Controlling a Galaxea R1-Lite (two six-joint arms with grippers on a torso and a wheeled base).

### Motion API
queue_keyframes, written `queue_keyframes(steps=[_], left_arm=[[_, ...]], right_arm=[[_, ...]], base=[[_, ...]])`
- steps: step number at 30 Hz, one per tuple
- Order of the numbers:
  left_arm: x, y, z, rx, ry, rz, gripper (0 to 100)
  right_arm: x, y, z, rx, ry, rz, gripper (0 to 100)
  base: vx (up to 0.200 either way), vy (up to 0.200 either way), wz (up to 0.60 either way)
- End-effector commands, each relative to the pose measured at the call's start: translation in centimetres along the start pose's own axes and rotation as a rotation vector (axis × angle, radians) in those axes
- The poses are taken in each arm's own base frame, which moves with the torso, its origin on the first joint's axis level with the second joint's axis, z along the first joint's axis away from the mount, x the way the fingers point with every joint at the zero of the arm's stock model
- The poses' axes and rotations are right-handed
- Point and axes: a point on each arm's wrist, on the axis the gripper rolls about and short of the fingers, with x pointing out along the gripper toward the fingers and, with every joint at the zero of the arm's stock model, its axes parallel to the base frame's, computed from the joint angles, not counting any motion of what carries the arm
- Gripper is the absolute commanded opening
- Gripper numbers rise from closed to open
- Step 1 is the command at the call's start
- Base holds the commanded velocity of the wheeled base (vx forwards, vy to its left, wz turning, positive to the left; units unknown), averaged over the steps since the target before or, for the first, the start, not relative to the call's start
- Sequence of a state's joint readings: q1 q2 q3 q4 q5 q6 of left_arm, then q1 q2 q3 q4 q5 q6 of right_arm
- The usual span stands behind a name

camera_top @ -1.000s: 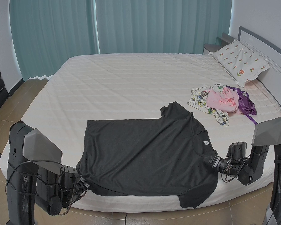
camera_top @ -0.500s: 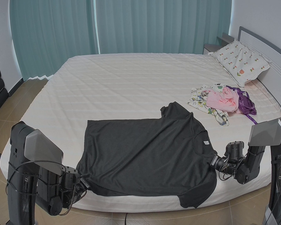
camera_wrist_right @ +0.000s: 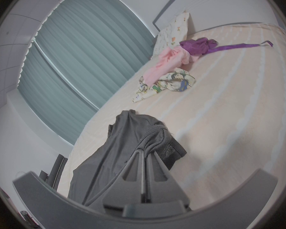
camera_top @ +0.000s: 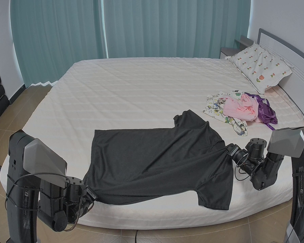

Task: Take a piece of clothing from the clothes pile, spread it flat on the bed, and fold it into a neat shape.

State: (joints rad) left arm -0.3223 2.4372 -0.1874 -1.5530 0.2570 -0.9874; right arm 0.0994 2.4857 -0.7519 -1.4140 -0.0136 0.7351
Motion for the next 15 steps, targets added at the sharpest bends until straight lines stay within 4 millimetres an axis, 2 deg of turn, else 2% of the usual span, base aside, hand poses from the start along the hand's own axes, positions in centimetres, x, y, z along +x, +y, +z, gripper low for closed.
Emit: queue_keyframes(steps=[1, 2, 5, 7, 11, 12, 13, 15], left_arm=[[0.0, -0.3, 0.1, -0.009, -0.014, -0.020, 0], [0.1, -0.3, 0.2, -0.009, -0.015, -0.021, 0], [0.2, -0.4, 0.2, -0.011, -0.018, -0.025, 0], [0.2, -0.3, 0.1, -0.010, -0.016, -0.022, 0], [0.1, -0.3, 0.1, -0.008, -0.013, -0.021, 0], [0.1, -0.4, 0.0, -0.005, -0.010, -0.022, 0], [0.1, -0.4, 0.0, -0.005, -0.010, -0.022, 0], [0.0, -0.3, -0.2, -0.001, -0.005, -0.021, 0]], right_arm=[[0.4, -1.0, -1.2, -0.016, 0.004, -0.001, 0], [0.4, -1.1, -1.3, -0.016, 0.006, -0.003, 100], [0.3, -1.6, -1.7, -0.020, 0.038, -0.019, 100], [-0.5, -2.1, -2.0, -0.034, 0.095, -0.058, 100], [-2.4, -1.7, -0.1, -0.037, 0.129, -0.107, 100], [-3.3, -1.1, 0.8, -0.033, 0.138, -0.123, 100], [-3.3, -1.1, 0.8, -0.033, 0.138, -0.123, 100], [-5.5, -0.1, 1.7, -0.013, 0.178, -0.140, 100]], base=[[0.000, 0.000, 0.00], [0.000, 0.000, 0.00], [0.000, 0.000, 0.00], [0.000, 0.000, 0.00], [0.000, 0.000, 0.00], [0.000, 0.000, 0.00], [0.000, 0.000, 0.00], [0.000, 0.000, 0.00]])
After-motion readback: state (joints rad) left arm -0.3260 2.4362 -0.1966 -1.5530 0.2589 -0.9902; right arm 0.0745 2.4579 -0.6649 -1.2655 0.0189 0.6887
